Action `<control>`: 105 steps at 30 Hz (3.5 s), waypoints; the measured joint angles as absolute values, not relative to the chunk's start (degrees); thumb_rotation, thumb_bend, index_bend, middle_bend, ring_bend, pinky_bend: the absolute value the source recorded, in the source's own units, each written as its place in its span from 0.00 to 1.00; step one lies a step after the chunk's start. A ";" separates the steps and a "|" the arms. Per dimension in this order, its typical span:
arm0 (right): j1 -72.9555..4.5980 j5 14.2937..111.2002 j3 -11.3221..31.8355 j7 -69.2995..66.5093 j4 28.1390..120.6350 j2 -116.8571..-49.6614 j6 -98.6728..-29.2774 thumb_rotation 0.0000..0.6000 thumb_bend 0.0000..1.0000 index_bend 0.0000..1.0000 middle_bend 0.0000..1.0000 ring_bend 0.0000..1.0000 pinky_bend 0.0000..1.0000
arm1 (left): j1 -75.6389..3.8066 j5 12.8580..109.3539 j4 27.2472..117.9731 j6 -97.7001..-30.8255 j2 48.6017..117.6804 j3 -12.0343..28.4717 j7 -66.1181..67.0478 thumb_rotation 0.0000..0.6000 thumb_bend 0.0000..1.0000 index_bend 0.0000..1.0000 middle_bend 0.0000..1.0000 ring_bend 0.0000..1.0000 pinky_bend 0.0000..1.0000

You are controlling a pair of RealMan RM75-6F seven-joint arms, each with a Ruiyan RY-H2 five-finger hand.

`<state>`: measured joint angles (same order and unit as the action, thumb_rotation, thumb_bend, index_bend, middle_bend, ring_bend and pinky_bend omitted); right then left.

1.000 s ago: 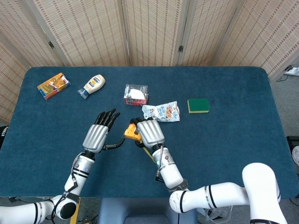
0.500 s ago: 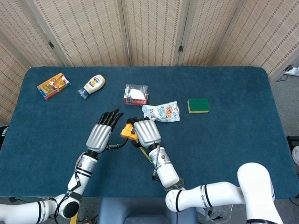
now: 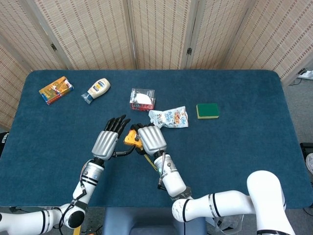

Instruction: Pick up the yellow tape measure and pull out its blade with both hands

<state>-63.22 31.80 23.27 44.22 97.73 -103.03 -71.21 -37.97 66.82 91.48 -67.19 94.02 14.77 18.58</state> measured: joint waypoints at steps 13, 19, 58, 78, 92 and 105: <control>-62.97 32.05 22.77 43.68 97.56 -102.70 -70.88 1.00 0.30 0.48 0.39 0.45 0.28 | -37.80 65.11 90.91 -67.25 93.66 14.94 18.62 0.38 0.33 0.00 0.00 0.00 0.00; -63.02 32.02 22.84 43.64 97.57 -102.60 -70.87 1.00 0.30 0.48 0.39 0.45 0.28 | -37.66 65.12 91.01 -67.26 93.39 14.54 18.51 0.38 0.34 0.00 0.00 0.00 0.00; -62.88 31.45 22.20 43.86 97.84 -102.14 -70.79 1.00 0.30 0.49 0.39 0.46 0.28 | -37.10 63.71 91.06 -67.79 92.97 14.38 18.61 0.38 0.58 0.00 0.00 0.00 0.00; -62.52 31.44 22.10 43.05 97.24 -101.97 -70.37 1.00 0.30 0.49 0.39 0.47 0.28 | -36.96 63.45 90.80 -67.78 92.98 14.24 18.43 0.37 0.59 0.00 0.00 0.00 0.00; -62.07 31.67 21.66 42.77 97.52 -101.45 -70.19 1.00 0.30 0.49 0.39 0.47 0.28 | -36.68 62.71 90.47 -67.78 92.66 14.38 18.34 0.38 0.61 0.00 0.00 0.00 0.00; -61.85 31.54 21.68 42.58 97.48 -101.19 -70.09 1.00 0.30 0.49 0.39 0.47 0.28 | -36.29 62.00 90.41 -67.97 92.32 14.56 18.15 0.38 0.63 0.00 0.00 0.00 0.00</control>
<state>-61.85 31.54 21.68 42.58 97.48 -101.19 -70.09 -36.29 62.00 90.41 -67.97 92.32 14.56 18.15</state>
